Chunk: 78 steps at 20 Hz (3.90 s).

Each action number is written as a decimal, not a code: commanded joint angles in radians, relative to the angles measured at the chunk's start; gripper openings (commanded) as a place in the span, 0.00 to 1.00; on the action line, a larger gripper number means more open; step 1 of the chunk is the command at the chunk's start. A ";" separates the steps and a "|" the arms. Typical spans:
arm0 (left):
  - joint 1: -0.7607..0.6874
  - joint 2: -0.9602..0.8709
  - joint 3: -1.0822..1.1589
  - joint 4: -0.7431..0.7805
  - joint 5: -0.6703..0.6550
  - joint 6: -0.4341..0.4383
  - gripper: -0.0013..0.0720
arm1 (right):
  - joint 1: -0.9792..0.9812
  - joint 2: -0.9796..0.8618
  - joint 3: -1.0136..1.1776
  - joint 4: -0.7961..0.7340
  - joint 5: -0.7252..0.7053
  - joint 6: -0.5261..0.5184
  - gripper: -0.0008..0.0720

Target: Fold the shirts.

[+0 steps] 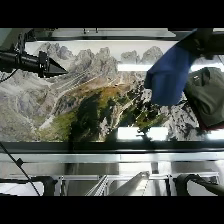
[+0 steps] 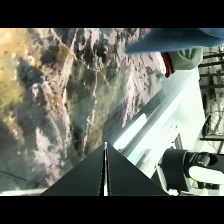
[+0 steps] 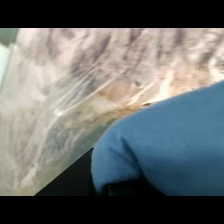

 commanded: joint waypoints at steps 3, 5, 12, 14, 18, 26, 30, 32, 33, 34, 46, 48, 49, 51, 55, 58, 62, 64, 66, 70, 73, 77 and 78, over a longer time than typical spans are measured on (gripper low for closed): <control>-0.012 0.001 0.000 0.002 -0.019 -0.040 0.02 | -0.133 -0.034 0.000 -0.081 -0.065 -0.022 0.04; -0.025 0.001 0.000 0.002 -0.012 -0.040 0.02 | -0.177 -0.112 0.034 0.007 -0.225 -0.219 0.04; -0.074 0.001 0.000 0.003 0.118 -0.020 0.02 | -0.363 -0.501 0.634 0.319 -0.144 -0.311 0.04; -0.076 0.000 0.000 0.008 0.138 -0.019 0.02 | -0.415 -0.499 0.571 0.319 -0.060 -0.311 0.04; -0.087 0.000 0.000 0.010 0.133 -0.019 0.02 | -0.539 -0.473 0.441 0.279 0.172 -0.245 0.04; -0.121 0.000 -0.001 0.010 0.116 -0.018 0.02 | -0.591 -0.229 0.181 -0.243 0.290 -0.056 0.04; -0.138 0.000 -0.001 0.010 0.108 0.005 0.02 | -0.619 -0.119 -0.132 -0.254 0.250 -0.040 0.04; -0.140 0.000 -0.001 0.010 0.090 0.007 0.02 | -0.640 -0.084 -0.291 -0.266 0.203 -0.040 0.04; -0.141 0.000 -0.001 0.010 0.079 0.007 0.02 | -0.656 -0.076 -0.348 -0.270 0.201 -0.040 0.04; -0.141 0.000 -0.001 0.010 0.067 0.007 0.02 | -0.671 -0.075 -0.392 -0.270 0.211 -0.041 0.04; -0.139 0.000 0.000 0.010 0.030 0.008 0.02 | -0.692 -0.067 -0.438 -0.262 0.337 -0.047 0.98; -0.137 0.000 0.000 0.009 0.029 0.008 0.02 | -0.692 -0.047 -0.436 -0.170 0.411 -0.046 0.98; -0.136 0.000 0.000 0.009 0.026 0.008 0.02 | -0.691 -0.029 -0.436 -0.131 0.442 -0.037 0.97; -0.135 0.001 0.000 0.009 0.013 0.008 0.02 | -0.681 0.031 -0.436 -0.107 0.486 -0.031 0.74; -0.135 0.011 0.000 0.003 0.009 0.002 0.02 | -0.591 0.212 -0.436 -0.106 0.509 -0.040 0.23; -0.136 0.066 0.000 0.012 -0.009 -0.024 0.02 | -0.477 0.335 -0.436 -0.106 0.401 -0.038 0.23; -0.140 0.229 -0.084 0.011 0.006 -0.024 0.01 | -0.255 0.375 -0.442 -0.100 0.253 -0.038 0.04; -0.149 0.349 -0.230 0.014 0.047 -0.023 0.02 | -0.121 0.373 -0.467 -0.100 0.177 -0.038 0.04; -0.167 0.480 -0.412 0.065 0.104 -0.020 0.02 | 0.016 0.373 -0.504 -0.101 0.113 -0.042 0.04; -0.224 0.729 -0.772 0.212 0.245 -0.043 0.02 | 0.254 0.374 -0.660 -0.124 -0.019 -0.055 0.04; -0.225 0.843 -0.910 0.213 0.291 -0.051 0.02 | 0.336 0.374 -0.798 -0.108 -0.116 -0.048 0.04; -0.225 0.893 -0.936 0.212 0.291 -0.058 0.02 | 0.341 0.380 -0.821 -0.055 -0.135 -0.056 0.04; -0.225 0.898 -0.936 0.211 0.293 -0.059 0.02 | 0.341 0.381 -0.821 -0.051 -0.134 -0.056 0.04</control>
